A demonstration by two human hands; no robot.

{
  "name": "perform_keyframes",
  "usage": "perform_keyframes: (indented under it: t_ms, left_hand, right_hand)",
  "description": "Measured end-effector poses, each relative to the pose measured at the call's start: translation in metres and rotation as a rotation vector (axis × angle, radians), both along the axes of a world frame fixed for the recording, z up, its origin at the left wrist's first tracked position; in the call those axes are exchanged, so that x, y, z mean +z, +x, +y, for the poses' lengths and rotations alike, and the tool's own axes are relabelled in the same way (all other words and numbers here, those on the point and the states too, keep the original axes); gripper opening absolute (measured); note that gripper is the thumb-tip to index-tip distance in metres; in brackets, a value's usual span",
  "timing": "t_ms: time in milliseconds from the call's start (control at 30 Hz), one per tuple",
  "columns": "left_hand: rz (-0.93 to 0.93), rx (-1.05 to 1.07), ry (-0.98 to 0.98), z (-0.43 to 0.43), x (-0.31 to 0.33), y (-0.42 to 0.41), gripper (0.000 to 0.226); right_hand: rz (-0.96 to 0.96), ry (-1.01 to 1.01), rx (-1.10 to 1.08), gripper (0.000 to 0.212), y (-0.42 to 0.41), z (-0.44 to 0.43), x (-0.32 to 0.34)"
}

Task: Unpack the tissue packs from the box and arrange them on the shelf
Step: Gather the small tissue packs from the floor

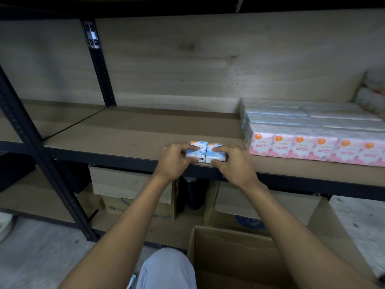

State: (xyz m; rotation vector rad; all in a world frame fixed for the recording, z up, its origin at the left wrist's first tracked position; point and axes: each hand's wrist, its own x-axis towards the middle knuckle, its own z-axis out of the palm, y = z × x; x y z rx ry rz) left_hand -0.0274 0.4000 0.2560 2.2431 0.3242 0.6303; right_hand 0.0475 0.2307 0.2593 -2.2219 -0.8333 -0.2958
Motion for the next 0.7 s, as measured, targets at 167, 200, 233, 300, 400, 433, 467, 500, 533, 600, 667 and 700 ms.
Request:
perform_keyframes:
  t_ms: [167, 200, 233, 300, 400, 433, 467, 500, 533, 600, 667, 700]
  left_hand:
    - [0.021, -0.013, 0.015, 0.001, 0.004, 0.002, 0.034]
    - [0.027, -0.013, 0.02, 0.001, 0.004, 0.003, 0.034]
    - [0.034, -0.01, 0.027, 0.002, 0.005, 0.004, 0.034]
    - [0.049, -0.001, 0.047, 0.003, 0.006, 0.007, 0.034]
    - [0.059, -0.003, 0.052, 0.003, 0.007, 0.011, 0.034]
    - [0.058, -0.004, 0.053, 0.004, 0.007, 0.013, 0.034]
    - [0.057, -0.004, 0.054, 0.005, 0.007, 0.016, 0.034]
    - [0.06, -0.004, 0.057, 0.006, 0.006, 0.018, 0.034]
    - [0.063, -0.003, 0.059, 0.006, 0.006, 0.021, 0.034]
    - [0.071, 0.005, 0.065, 0.008, 0.006, 0.027, 0.033]
    - [0.075, 0.014, 0.07, 0.01, 0.007, 0.033, 0.033]
    - [0.077, 0.016, 0.067, 0.011, 0.007, 0.036, 0.032]
  right_hand:
    - [-0.004, 0.013, -0.011, 0.035, 0.001, 0.002, 0.001]
    - [-0.007, 0.005, -0.016, 0.035, 0.003, 0.003, 0.001]
    - [-0.008, -0.006, -0.019, 0.035, 0.004, 0.003, 0.001]
    - [-0.002, -0.02, -0.025, 0.036, 0.008, 0.005, 0.001]
    - [0.011, -0.024, -0.03, 0.036, 0.013, 0.007, 0.0]
    - [0.009, -0.029, -0.033, 0.037, 0.016, 0.008, 0.0]
    - [0.004, -0.035, -0.036, 0.037, 0.018, 0.009, -0.001]
    - [-0.001, -0.041, -0.039, 0.037, 0.02, 0.01, -0.001]
    - [-0.004, -0.044, -0.044, 0.036, 0.023, 0.011, -0.001]
    - [-0.002, -0.05, -0.053, 0.036, 0.027, 0.013, -0.001]
    - [-0.002, -0.066, -0.055, 0.037, 0.032, 0.015, -0.001]
    - [0.0, -0.071, -0.057, 0.037, 0.035, 0.016, 0.0]
